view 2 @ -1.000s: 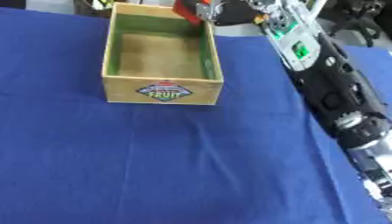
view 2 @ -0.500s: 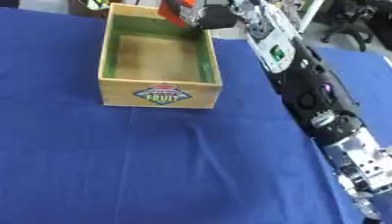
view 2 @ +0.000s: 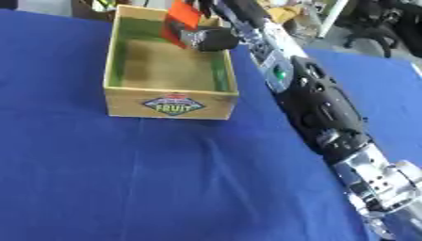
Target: Pick up objects on the table and place them in the box.
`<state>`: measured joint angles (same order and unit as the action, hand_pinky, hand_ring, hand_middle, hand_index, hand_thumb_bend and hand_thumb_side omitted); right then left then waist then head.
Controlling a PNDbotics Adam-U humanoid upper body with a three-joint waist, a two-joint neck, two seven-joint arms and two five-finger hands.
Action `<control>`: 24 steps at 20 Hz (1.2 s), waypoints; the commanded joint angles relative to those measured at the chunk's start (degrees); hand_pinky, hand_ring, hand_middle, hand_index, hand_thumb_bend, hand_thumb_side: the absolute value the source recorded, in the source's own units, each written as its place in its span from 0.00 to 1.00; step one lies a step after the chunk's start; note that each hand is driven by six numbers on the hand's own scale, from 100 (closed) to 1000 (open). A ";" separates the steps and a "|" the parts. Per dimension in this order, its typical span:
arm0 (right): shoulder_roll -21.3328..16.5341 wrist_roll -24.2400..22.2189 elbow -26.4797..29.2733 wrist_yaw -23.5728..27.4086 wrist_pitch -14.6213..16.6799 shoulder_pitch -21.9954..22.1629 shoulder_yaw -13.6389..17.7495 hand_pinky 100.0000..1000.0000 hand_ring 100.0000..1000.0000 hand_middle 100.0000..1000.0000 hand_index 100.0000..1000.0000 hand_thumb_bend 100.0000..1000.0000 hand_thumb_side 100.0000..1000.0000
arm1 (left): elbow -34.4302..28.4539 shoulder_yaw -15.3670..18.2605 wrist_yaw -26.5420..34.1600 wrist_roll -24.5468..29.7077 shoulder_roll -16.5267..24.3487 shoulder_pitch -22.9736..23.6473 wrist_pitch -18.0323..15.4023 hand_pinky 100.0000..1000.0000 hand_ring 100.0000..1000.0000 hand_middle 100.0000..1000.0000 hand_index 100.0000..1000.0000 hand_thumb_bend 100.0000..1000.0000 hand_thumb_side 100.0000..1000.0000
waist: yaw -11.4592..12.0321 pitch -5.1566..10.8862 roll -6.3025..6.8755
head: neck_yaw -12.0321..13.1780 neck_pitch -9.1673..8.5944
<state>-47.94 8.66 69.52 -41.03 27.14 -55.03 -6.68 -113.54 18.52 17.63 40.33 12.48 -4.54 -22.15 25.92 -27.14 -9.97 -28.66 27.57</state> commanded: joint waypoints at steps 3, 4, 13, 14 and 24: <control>-0.88 3.72 1.68 -7.81 2.05 -0.97 -1.24 0.47 0.48 0.22 0.14 0.00 0.93 | -1.06 -0.14 -0.15 0.62 0.40 -0.36 -0.49 0.00 0.05 0.09 0.34 0.00 1.00 | 0.16 1.18 0.34 | -0.06 -0.93; -0.86 4.17 1.81 -9.74 2.57 -0.88 -1.49 0.47 0.49 0.22 0.15 0.00 0.94 | -1.06 -0.12 -0.16 0.61 0.39 -0.37 -0.46 0.00 0.05 0.09 0.34 0.00 1.00 | 0.18 1.19 0.30 | -0.04 -0.94; -0.01 5.96 1.49 -16.67 5.18 -0.74 -2.25 0.49 0.51 0.30 0.23 0.00 0.96 | -1.06 -0.06 -0.26 0.43 0.28 -0.53 -0.23 0.00 0.05 0.09 0.34 0.00 1.00 | 0.26 1.12 0.11 | 0.10 -0.98; -0.04 5.95 1.62 -17.23 5.40 -0.70 -2.47 0.52 0.56 0.40 0.41 0.00 1.00 | -1.06 -0.06 -0.27 0.43 0.27 -0.58 -0.20 0.00 0.05 0.09 0.34 0.00 1.00 | 0.30 1.11 0.06 | 0.09 -1.00; 1.07 7.14 0.82 -21.19 5.43 -0.95 -1.59 0.53 0.54 0.34 0.36 0.00 0.90 | -1.06 0.01 -0.36 0.45 0.14 -0.72 0.02 0.00 0.05 0.09 0.34 0.00 1.00 | 0.34 1.05 -0.09 | -0.15 -1.09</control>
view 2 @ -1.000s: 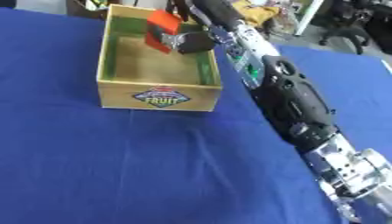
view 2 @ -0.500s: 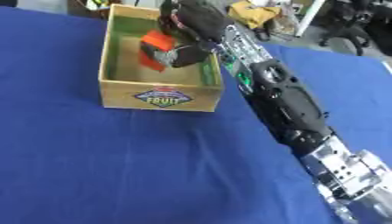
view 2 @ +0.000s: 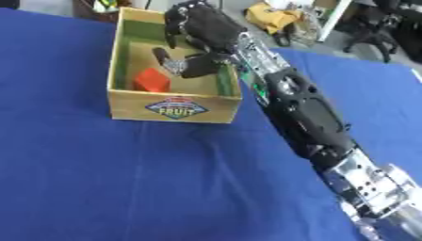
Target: Pick up objects on the table and place them in the box.
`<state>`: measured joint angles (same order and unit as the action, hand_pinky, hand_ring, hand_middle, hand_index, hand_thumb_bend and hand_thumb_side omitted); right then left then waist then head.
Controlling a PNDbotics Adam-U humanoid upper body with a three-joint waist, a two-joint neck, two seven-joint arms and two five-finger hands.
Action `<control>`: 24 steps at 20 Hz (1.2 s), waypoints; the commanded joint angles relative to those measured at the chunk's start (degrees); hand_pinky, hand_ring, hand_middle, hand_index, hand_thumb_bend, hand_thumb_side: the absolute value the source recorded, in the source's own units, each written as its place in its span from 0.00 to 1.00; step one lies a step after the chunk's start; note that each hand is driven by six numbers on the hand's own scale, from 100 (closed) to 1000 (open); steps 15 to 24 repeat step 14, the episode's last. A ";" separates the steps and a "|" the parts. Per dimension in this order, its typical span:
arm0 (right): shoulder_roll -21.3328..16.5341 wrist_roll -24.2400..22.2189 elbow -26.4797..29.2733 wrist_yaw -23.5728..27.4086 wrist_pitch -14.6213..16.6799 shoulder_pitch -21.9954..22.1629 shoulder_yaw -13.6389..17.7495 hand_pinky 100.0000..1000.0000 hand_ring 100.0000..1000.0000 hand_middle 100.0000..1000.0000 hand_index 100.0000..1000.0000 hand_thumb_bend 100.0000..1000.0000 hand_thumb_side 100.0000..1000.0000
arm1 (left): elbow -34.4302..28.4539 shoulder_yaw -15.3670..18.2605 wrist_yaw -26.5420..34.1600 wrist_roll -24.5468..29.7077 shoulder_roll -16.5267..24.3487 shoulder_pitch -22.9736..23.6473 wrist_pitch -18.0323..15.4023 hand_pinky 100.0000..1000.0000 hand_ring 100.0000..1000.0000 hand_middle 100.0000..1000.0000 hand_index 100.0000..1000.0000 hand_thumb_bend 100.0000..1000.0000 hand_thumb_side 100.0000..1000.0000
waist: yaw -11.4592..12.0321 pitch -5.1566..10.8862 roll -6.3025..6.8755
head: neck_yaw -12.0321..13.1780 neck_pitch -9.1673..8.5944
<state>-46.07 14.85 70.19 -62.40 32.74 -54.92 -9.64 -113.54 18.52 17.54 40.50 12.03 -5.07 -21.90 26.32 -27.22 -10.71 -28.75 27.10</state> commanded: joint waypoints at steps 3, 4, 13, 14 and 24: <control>-0.60 2.27 0.37 2.52 -0.88 -1.42 2.89 0.53 0.53 0.33 0.36 0.09 0.90 | -1.06 0.08 -0.24 0.21 0.58 0.06 -0.24 0.00 0.05 0.09 0.34 0.00 1.00 | -0.35 1.37 0.85 | 0.20 -0.37; -0.64 2.62 0.60 3.39 -1.18 -1.38 3.33 0.53 0.53 0.33 0.37 0.17 0.90 | -1.06 0.11 -0.24 0.17 0.59 0.13 -0.23 0.00 0.05 0.09 0.34 0.00 1.00 | -0.48 1.47 0.91 | 0.26 -0.32; -1.27 7.71 6.19 10.85 -4.26 0.89 6.49 0.57 0.59 0.43 0.55 0.37 1.00 | -1.06 0.35 0.17 -0.18 0.75 0.75 0.27 0.00 0.05 0.09 0.34 0.00 1.00 | -2.24 2.88 1.87 | 0.55 0.14; -1.41 8.46 7.33 11.67 -4.73 1.50 7.03 0.58 0.59 0.44 0.58 0.34 1.00 | -1.06 0.42 0.19 -0.26 0.75 0.87 0.41 0.00 0.05 0.09 0.34 0.00 1.00 | -2.67 3.15 2.03 | 0.69 0.25; -1.41 8.46 7.33 11.67 -4.73 1.50 7.03 0.58 0.59 0.44 0.58 0.34 1.00 | -1.06 0.42 0.19 -0.26 0.75 0.87 0.41 0.00 0.05 0.09 0.34 0.00 1.00 | -2.67 3.15 2.03 | 0.69 0.25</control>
